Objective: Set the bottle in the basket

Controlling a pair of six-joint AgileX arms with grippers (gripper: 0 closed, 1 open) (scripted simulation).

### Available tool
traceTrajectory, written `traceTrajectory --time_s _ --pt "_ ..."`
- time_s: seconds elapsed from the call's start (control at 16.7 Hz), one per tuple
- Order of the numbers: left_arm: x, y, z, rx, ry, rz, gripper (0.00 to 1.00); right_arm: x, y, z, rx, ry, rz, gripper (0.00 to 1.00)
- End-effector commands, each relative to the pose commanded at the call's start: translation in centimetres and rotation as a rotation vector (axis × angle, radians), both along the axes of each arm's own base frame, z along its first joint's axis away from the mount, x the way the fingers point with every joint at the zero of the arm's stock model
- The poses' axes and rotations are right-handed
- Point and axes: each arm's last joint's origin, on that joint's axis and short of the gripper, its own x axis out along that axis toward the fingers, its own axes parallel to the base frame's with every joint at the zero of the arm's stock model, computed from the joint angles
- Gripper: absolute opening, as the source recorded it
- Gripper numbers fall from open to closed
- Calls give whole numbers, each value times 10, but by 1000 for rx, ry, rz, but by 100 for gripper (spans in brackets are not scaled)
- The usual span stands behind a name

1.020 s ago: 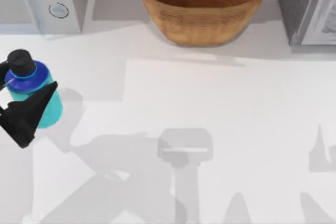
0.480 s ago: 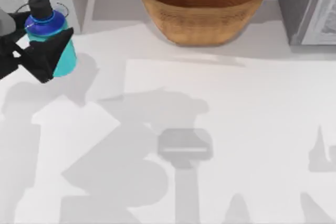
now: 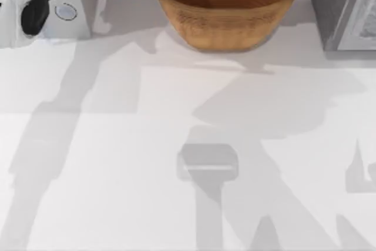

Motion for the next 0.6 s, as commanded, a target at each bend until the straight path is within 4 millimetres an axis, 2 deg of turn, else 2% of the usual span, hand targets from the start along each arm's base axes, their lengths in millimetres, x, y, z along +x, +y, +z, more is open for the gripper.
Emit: traceTrajectory --time_s 0.18,0.36,0.48,0.6 --pt "23 -51 25 -5 2 -6 0 0 0 0 0 0 0 100" --pt "32 -92 43 -6 10 -6 0 0 0 0 0 0 0 100" --pt "34 -109 49 -4 18 -4 0 0 0 0 0 0 0 100" --pt "34 -116 51 -2 22 -4 0 0 0 0 0 0 0 100"
